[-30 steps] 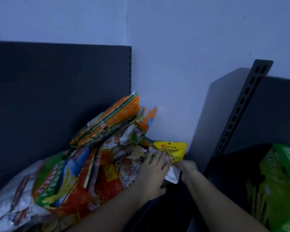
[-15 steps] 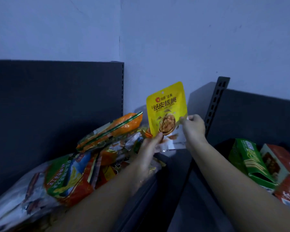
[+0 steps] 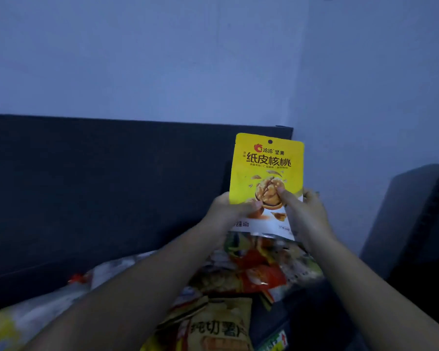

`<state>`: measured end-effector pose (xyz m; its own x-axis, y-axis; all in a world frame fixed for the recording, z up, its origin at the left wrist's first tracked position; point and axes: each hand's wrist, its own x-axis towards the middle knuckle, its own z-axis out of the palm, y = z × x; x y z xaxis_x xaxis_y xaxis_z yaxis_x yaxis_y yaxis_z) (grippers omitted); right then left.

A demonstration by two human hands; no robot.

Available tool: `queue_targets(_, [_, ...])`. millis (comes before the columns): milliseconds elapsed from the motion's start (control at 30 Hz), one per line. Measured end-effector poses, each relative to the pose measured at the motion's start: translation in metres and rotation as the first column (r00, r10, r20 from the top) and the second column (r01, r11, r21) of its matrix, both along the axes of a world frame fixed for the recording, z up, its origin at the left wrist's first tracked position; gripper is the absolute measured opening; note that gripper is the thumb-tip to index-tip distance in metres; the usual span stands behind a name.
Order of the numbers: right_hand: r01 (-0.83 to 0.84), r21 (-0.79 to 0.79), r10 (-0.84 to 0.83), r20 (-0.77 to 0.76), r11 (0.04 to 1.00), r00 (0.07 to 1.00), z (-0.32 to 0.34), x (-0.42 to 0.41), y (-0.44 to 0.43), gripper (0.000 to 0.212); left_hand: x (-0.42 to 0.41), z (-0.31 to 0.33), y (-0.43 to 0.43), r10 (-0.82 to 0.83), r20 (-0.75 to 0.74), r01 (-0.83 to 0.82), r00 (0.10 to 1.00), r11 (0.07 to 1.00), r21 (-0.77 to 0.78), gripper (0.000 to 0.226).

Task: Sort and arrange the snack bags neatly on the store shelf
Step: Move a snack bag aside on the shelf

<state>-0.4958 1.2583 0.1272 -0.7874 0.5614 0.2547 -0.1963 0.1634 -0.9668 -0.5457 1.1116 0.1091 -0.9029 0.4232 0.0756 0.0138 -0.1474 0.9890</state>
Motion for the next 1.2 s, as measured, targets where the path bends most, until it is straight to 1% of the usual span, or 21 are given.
queue_targets(67, [-0.171, 0.039, 0.17, 0.048, 0.984, 0.984, -0.007, -0.013, -0.051, 0.036, 0.002, -0.004, -0.064, 0.112, -0.012, -0.112, 0.994, 0.994, -0.001, 0.032])
queue_targets(133, [-0.345, 0.036, 0.342, 0.075, 0.938, 0.937, -0.016, -0.024, -0.108, 0.039, 0.011, -0.011, -0.13, 0.226, -0.021, -0.227, 0.974, 0.973, -0.036, 0.03])
queue_targets(233, [-0.522, 0.053, 0.518, 0.072, 0.851, 0.852, -0.03, -0.031, -0.203, 0.032, 0.036, -0.02, -0.226, 0.405, -0.006, -0.403, 0.914, 0.91, -0.095, 0.02])
queue_targets(300, [-0.61, 0.057, 0.608, 0.05, 0.79, 0.792, -0.039, -0.03, -0.262, 0.03, 0.057, -0.024, -0.282, 0.519, -0.007, -0.515, 0.855, 0.848, -0.125, 0.026])
queue_targets(367, [-0.707, 0.049, 0.704, 0.059, 0.706, 0.707, -0.048, -0.024, -0.316, 0.028, 0.08, -0.028, -0.332, 0.638, -0.022, -0.633, 0.77, 0.758, -0.159, 0.029])
queue_targets(467, [-0.826, -0.007, 0.824, 0.085, 0.563, 0.561, -0.062, -0.012, -0.385, 0.031, 0.112, -0.038, -0.399, 0.79, -0.07, -0.781, 0.609, 0.582, -0.227, 0.027])
queue_targets(533, [-0.871, -0.055, 0.871, 0.082, 0.489, 0.484, -0.068, 0.0, -0.422, 0.041, 0.13, -0.043, -0.433, 0.846, -0.096, -0.839, 0.524, 0.494, -0.227, 0.042])
queue_targets(600, [-0.896, -0.041, 0.895, 0.096, 0.442, 0.437, -0.073, 0.012, -0.45, 0.045, 0.143, -0.048, -0.46, 0.885, -0.136, -0.881, 0.445, 0.405, -0.246, 0.063])
queue_targets(667, [-0.917, -0.011, 0.905, 0.161, 0.4, 0.393, -0.078, 0.022, -0.471, 0.048, 0.151, -0.056, -0.481, 0.902, -0.23, -0.909, 0.366, 0.293, -0.298, 0.072])
queue_targets(733, [-0.933, 0.116, 0.881, 0.307, 0.341, 0.36, -0.088, 0.025, -0.487, 0.066, 0.157, -0.068, -0.495, 0.857, -0.412, -0.911, 0.31, 0.145, -0.386, 0.067])
queue_targets(767, [-0.929, 0.227, 0.84, 0.404, 0.292, 0.362, -0.094, 0.025, -0.494, 0.068, 0.159, -0.075, -0.499, 0.788, -0.53, -0.882, 0.313, 0.033, -0.471, 0.062])
queue_targets(800, [-0.908, 0.346, 0.783, 0.487, 0.235, 0.388, -0.098, 0.026, -0.499, 0.068, 0.16, -0.082, -0.501, 0.697, -0.618, -0.817, 0.363, -0.08, -0.57, 0.06])
queue_targets(833, [-0.884, 0.432, 0.728, 0.546, 0.18, 0.415, -0.104, 0.025, -0.502, 0.069, 0.159, -0.09, -0.501, 0.619, -0.645, -0.74, 0.447, -0.149, -0.656, 0.06])
queue_targets(867, [-0.867, 0.48, 0.688, 0.586, 0.132, 0.429, -0.108, 0.025, -0.502, 0.069, 0.159, -0.096, -0.499, 0.573, -0.623, -0.669, 0.533, -0.167, -0.725, 0.066])
queue_targets(933, [-0.849, 0.524, 0.652, 0.621, 0.067, 0.435, -0.116, 0.022, -0.499, 0.07, 0.158, -0.108, -0.491, 0.507, -0.617, -0.612, 0.602, -0.204, -0.765, 0.097])
queue_targets(967, [-0.843, 0.536, 0.638, 0.633, 0.049, 0.439, -0.119, 0.021, -0.495, 0.071, 0.157, -0.113, -0.489, 0.472, -0.638, -0.607, 0.608, -0.24, -0.757, 0.108])
queue_targets(1000, [-0.838, 0.544, 0.625, 0.642, 0.035, 0.443, -0.122, 0.019, -0.491, 0.072, 0.156, -0.119, -0.488, 0.422, -0.675, -0.614, 0.604, -0.292, -0.733, 0.106])
queue_targets(1033, [-0.837, 0.546, 0.615, 0.648, 0.035, 0.449, -0.123, 0.018, -0.487, 0.073, 0.154, -0.126, -0.487, 0.371, -0.725, -0.645, 0.581, -0.333, -0.688, 0.092])
queue_targets(1100, [-0.829, 0.556, 0.607, 0.642, 0.051, 0.468, -0.121, 0.016, -0.478, 0.075, 0.154, -0.127, -0.477, 0.358, -0.692, -0.609, 0.627, -0.328, -0.722, 0.067])
queue_targets(1133, [-0.824, 0.562, 0.616, 0.626, 0.068, 0.477, -0.119, 0.016, -0.472, 0.075, 0.153, -0.125, -0.473, 0.36, -0.693, -0.612, 0.624, -0.326, -0.72, 0.062])
queue_targets(1200, [-0.83, 0.544, 0.645, 0.592, 0.122, 0.483, -0.113, 0.015, -0.456, 0.072, 0.147, -0.112, -0.463, 0.381, -0.754, -0.683, 0.535, -0.33, -0.652, 0.058])
